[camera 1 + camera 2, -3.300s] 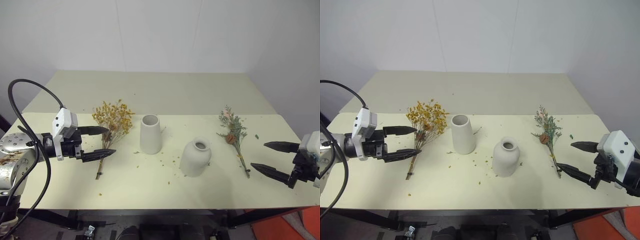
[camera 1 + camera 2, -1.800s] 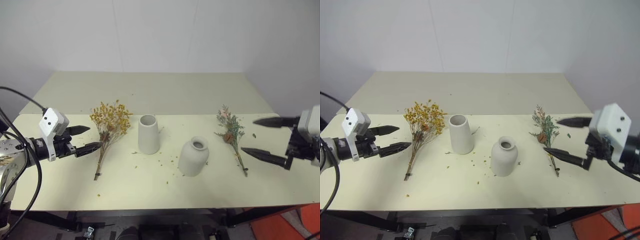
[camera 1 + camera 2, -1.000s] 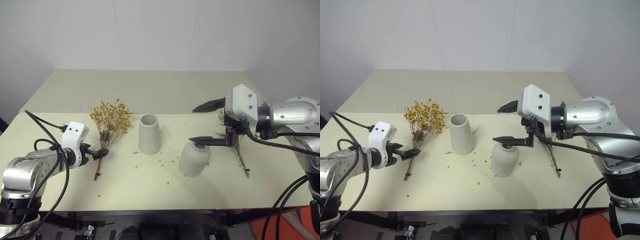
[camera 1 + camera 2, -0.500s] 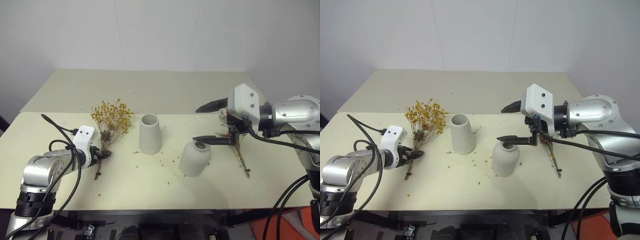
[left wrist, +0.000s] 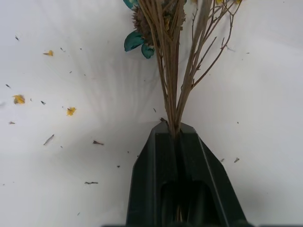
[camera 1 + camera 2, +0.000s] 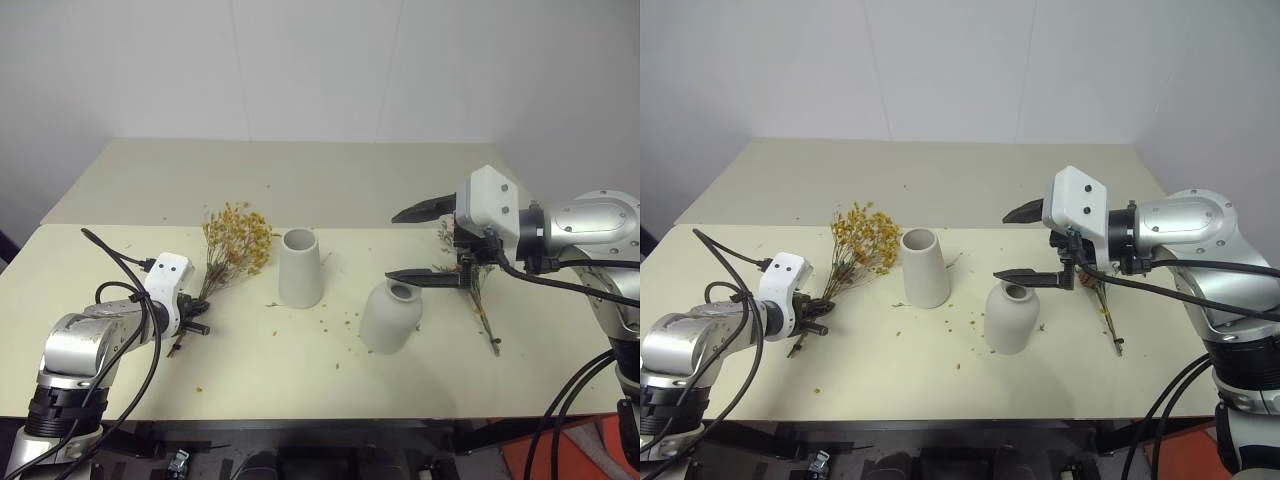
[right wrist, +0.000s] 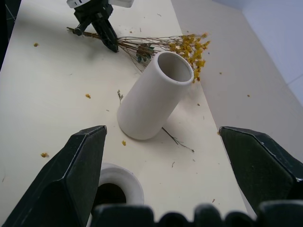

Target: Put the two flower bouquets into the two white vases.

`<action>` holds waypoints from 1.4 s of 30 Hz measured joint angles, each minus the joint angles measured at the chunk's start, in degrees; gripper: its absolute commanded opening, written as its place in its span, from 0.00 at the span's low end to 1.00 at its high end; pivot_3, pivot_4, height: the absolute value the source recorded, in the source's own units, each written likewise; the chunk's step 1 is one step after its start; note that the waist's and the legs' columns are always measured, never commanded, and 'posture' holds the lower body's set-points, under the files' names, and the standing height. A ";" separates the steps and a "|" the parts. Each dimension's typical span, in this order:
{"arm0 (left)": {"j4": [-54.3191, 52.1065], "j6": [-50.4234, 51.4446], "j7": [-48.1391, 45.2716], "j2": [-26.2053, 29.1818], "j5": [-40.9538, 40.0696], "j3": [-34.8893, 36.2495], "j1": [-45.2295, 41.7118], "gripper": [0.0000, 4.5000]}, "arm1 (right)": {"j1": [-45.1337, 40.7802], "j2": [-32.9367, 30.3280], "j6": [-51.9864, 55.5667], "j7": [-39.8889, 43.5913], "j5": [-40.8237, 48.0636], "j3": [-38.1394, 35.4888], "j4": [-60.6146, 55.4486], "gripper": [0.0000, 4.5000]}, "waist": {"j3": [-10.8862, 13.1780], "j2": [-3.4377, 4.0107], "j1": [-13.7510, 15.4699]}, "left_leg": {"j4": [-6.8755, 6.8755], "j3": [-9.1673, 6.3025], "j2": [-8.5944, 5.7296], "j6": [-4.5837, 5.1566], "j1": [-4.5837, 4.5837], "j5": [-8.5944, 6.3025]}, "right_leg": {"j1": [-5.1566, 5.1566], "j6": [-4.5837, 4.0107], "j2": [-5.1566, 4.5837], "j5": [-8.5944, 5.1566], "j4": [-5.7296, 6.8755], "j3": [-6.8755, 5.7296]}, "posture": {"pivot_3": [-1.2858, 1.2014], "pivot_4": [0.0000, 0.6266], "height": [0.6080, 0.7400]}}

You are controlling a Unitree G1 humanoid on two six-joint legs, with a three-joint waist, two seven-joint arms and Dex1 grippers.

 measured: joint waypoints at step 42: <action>64.46 -41.54 -62.51 -17.14 -15.82 9.79 -47.80 0.01 | 8.10 7.10 12.25 -21.64 -0.03 -3.73 -13.90 1.00 | 0.00 -0.03 0.02 | 0.12 -0.11 -0.22 -0.01 -0.19 0.02 | 0.06 0.18 -0.05 0.09 -0.11 0.00 | 0.52 0.24 1.00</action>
